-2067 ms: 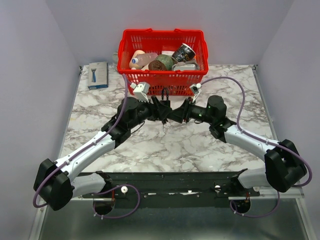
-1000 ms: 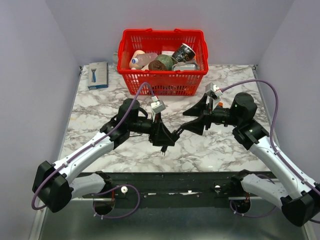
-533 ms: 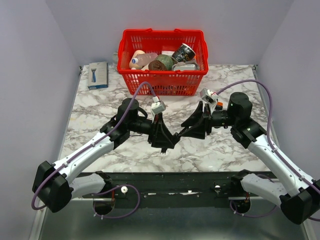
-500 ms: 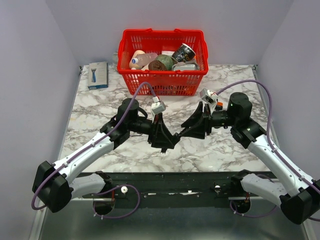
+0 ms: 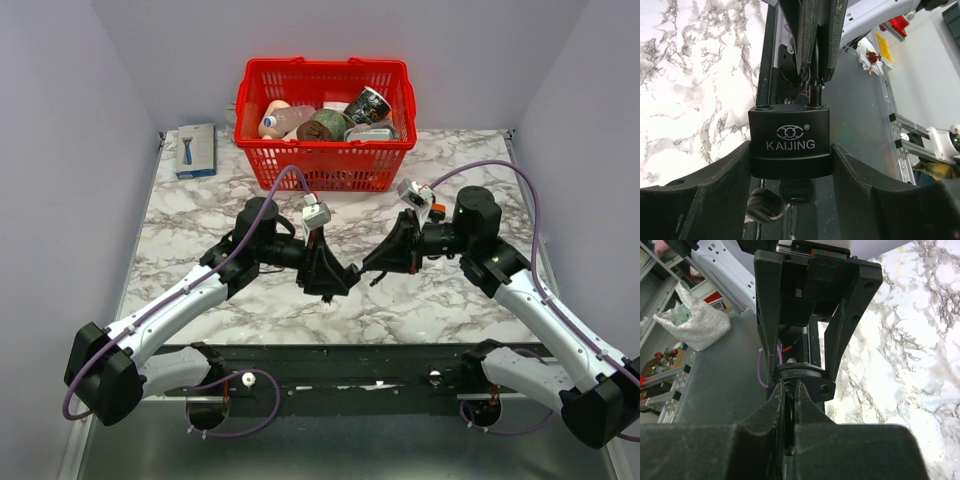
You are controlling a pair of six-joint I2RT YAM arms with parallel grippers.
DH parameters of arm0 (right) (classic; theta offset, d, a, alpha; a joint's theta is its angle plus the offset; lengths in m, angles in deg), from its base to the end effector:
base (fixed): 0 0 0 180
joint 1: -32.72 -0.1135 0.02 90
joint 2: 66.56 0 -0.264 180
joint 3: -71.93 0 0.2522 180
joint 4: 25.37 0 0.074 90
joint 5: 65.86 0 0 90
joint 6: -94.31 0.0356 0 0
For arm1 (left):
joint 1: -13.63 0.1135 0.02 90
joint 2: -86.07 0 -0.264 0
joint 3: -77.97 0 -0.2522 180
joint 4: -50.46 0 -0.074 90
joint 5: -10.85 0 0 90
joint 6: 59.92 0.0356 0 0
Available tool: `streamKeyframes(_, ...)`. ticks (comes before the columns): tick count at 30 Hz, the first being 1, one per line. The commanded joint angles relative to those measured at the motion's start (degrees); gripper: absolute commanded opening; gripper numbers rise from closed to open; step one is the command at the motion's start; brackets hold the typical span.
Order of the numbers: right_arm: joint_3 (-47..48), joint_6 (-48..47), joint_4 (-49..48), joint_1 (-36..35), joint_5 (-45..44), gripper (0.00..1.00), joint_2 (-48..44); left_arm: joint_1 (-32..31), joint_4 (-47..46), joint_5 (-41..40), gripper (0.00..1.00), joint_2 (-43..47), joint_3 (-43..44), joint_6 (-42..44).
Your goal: Unlock with the key
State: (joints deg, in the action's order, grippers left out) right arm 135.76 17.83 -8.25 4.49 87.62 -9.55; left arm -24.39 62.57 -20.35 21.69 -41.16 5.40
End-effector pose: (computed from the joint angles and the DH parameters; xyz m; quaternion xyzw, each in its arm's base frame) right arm 0.1745 0.1298 0.3488 -0.4179 0.6044 0.5715 0.3653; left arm 0.1755 -0.1759 0.3112 0.3753 0.6549 -0.6080 0.2463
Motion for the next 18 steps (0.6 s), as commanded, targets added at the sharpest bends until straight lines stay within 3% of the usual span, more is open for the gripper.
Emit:
streamKeyframes(1,-0.5,0.37,2.79,-0.25,-5.2,0.01,0.38,-0.04,0.06,-6.76,0.0,1.89,1.93,2.27)
streamKeyframes(5,0.99,1.24,6.91,-0.25,-12.4,0.01,1.78,-0.21,5.94,-14.93,0.0,2.15,2.81,6.05)
streamKeyframes(8,2.58,1.34,10.25,-0.25,-16.89,0.01,4.06,-1.7,11.38,-25.91,0.0,2.07,3.95,9.56)
streamKeyframes(13,4.25,1.68,13.43,-0.25,-22.69,0.01,7.49,-7.85,17.29,-53.19,0.0,0.66,5.45,11.69)
streamKeyframes(16,4.95,3.09,14.4,-0.25,-25.24,0.01,9.6,-11.45,19.57,-64.11,0.0,-0.39,6.41,10.19)
streamKeyframes(18,5.31,3.62,14.75,-0.25,-26.13,0.01,10.92,-13.83,20.98,-67.32,0.0,-1.36,7.03,9.22)
